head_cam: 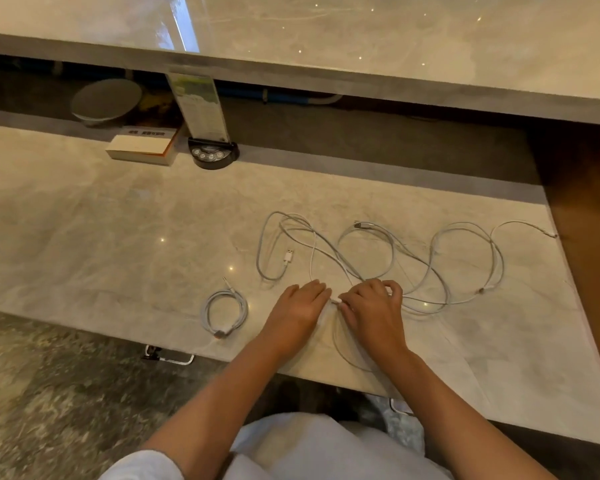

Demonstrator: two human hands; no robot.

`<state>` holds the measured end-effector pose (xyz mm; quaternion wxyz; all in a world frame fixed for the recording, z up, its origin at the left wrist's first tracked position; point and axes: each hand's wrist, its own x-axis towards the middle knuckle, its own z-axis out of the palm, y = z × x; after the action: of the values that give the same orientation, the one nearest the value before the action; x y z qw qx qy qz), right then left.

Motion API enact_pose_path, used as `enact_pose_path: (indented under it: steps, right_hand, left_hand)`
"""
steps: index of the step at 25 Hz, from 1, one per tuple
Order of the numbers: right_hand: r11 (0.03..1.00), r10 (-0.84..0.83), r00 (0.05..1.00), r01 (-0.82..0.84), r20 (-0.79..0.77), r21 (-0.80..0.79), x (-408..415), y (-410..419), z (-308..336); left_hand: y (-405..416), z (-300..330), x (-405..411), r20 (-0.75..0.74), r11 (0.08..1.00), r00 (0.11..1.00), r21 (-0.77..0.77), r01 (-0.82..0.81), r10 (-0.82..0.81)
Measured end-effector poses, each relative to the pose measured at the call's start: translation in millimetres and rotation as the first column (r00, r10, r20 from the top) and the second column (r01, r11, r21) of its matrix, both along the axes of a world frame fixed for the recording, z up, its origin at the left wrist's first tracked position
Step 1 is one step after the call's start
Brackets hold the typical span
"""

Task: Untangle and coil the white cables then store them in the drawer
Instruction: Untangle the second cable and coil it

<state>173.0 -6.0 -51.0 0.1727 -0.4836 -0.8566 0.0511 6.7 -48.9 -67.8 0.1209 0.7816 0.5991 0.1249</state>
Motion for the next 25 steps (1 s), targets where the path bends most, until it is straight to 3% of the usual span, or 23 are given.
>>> enact_pose_path:
  steps: [3, 6, 8, 11, 13, 17, 19, 21, 22, 23, 25]
  right_hand:
    - [0.998, -0.021, 0.988, 0.013, -0.151, -0.057, 14.4, 7.1, 18.6]
    - [0.974, -0.157, 0.885, 0.066, -0.439, -0.216, 36.8, 19.7, 48.7]
    - [0.985, -0.152, 0.905, 0.106, -0.396, -0.137, 49.7, 25.5, 71.1]
    - [0.996, -0.031, 0.982, 0.046, -0.185, 0.080, 59.0, 35.8, 104.2]
    - [0.999, 0.000, 0.960, 0.009, -0.279, 0.031, 64.4, 44.1, 127.9]
    - [0.994, -0.088, 0.836, 0.109, -0.542, 0.007, 84.5, 66.5, 172.0]
    - [0.982, -0.164, 0.752, 0.186, -0.639, -0.033, 97.6, 77.0, 188.5]
    - [0.945, -0.287, 0.594, 0.303, -0.752, -0.122, 113.3, 84.5, 196.3]
    - [0.917, -0.346, 0.541, 0.366, -0.766, -0.156, 120.0, 86.7, 196.6]
    - [0.892, -0.401, 0.559, 0.419, -0.726, -0.171, 125.2, 87.9, 192.3]
    - [0.864, -0.489, 0.714, 0.476, -0.501, -0.165, 129.2, 91.0, 171.4]
  left_hand:
    - [15.9, 25.2, 7.0, 0.002, 0.999, 1.000, 0.052, 0.004, -0.004]
    - [36.7, 61.0, 14.5, 0.106, 0.991, 0.994, 0.122, -0.049, 0.036]
    - [48.9, 87.0, 24.1, 0.184, 0.992, 0.983, 0.122, -0.009, -0.014]
    - [66.6, 126.1, 45.7, 0.321, 0.993, 0.943, 0.098, 0.058, -0.087]
    - [74.3, 151.5, 59.4, 0.410, 0.995, 0.908, 0.086, 0.054, -0.085]
    - [86.3, 179.8, 56.1, 0.604, 0.992, 0.791, -0.124, -0.033, 0.102]
    - [88.3, 178.5, 45.8, 0.513, 0.981, 0.854, -0.194, 0.013, 0.090]
    - [89.1, 174.5, 39.1, 0.447, 0.969, 0.891, -0.245, 0.034, 0.082]
    - [89.6, 173.2, 38.1, 0.502, 0.965, 0.857, -0.260, 0.023, 0.115]
    - [89.2, 172.6, 39.2, 0.616, 0.958, 0.767, -0.286, 0.007, 0.178]
    - [90.4, 175.1, 43.6, 0.852, 0.928, 0.403, -0.371, 0.015, 0.334]
